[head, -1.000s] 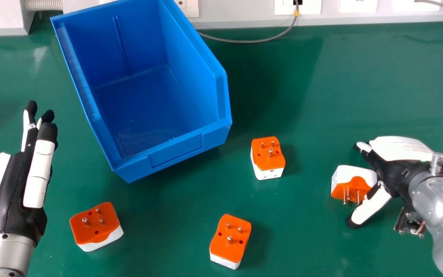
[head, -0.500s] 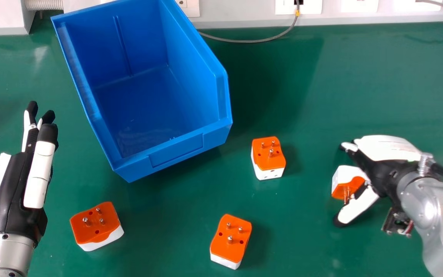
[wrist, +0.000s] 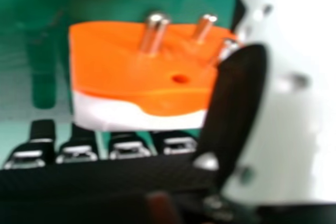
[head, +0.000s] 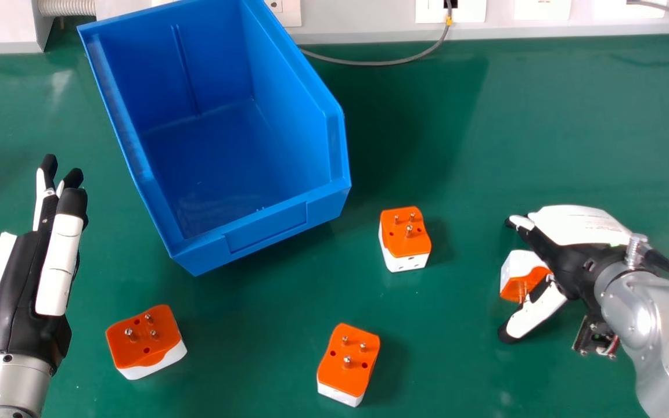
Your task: Pick all objects and put in blue box
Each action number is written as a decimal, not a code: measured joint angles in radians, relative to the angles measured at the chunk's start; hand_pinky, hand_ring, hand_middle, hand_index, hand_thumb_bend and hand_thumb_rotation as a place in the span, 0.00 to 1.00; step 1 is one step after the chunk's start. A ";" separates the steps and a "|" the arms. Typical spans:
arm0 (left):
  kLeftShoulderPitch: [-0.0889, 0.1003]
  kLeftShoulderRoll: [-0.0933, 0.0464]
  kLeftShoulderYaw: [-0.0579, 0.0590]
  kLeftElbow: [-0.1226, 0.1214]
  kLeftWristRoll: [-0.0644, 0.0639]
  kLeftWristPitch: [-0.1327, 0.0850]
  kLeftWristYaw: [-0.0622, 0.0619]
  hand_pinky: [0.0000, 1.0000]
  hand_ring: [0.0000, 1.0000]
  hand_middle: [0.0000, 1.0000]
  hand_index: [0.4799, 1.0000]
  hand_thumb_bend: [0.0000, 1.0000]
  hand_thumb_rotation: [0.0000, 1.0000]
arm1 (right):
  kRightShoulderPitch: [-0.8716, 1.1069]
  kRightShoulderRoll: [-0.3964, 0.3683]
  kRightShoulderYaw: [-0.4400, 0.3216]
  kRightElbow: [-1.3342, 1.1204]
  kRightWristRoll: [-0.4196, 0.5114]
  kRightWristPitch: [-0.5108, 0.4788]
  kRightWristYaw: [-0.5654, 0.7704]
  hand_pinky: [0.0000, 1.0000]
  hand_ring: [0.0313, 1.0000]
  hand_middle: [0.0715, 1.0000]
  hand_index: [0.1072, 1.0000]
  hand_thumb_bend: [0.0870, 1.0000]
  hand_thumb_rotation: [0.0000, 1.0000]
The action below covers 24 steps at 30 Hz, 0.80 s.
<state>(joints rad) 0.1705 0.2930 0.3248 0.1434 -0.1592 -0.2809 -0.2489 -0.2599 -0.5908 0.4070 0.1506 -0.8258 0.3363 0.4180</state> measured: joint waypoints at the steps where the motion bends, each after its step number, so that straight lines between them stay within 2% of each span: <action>1: 0.000 0.000 0.000 0.000 0.000 0.000 0.000 1.00 1.00 1.00 1.00 0.81 1.00 | 0.000 0.001 -0.002 0.002 0.002 -0.001 -0.001 0.87 0.93 0.93 0.87 0.69 0.27; 5: 0.003 0.000 0.001 -0.010 0.000 0.010 0.001 1.00 1.00 1.00 1.00 0.82 1.00 | -0.009 0.002 -0.016 0.005 0.006 0.003 -0.009 0.85 0.91 0.91 0.85 0.67 0.22; 8: 0.004 0.000 0.004 -0.011 0.000 0.010 0.002 1.00 1.00 1.00 1.00 0.82 1.00 | -0.009 0.003 -0.019 0.003 0.006 0.008 -0.010 0.82 0.91 0.91 0.85 0.67 0.22; 17: 0.003 0.001 0.007 -0.007 0.000 0.010 -0.007 1.00 1.00 1.00 1.00 0.82 1.00 | -0.012 0.018 -0.021 0.000 -0.002 0.054 -0.012 0.73 0.86 0.90 0.84 0.67 0.17; 24: 0.004 0.001 0.008 -0.017 0.000 0.012 -0.007 1.00 1.00 1.00 1.00 0.82 1.00 | -0.013 0.018 -0.022 -0.002 -0.003 0.058 -0.012 0.71 0.85 0.89 0.83 0.67 0.14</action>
<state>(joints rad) 0.1743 0.2941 0.3332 0.1263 -0.1594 -0.2684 -0.2557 -0.2728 -0.5726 0.3854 0.1481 -0.8291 0.3945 0.4056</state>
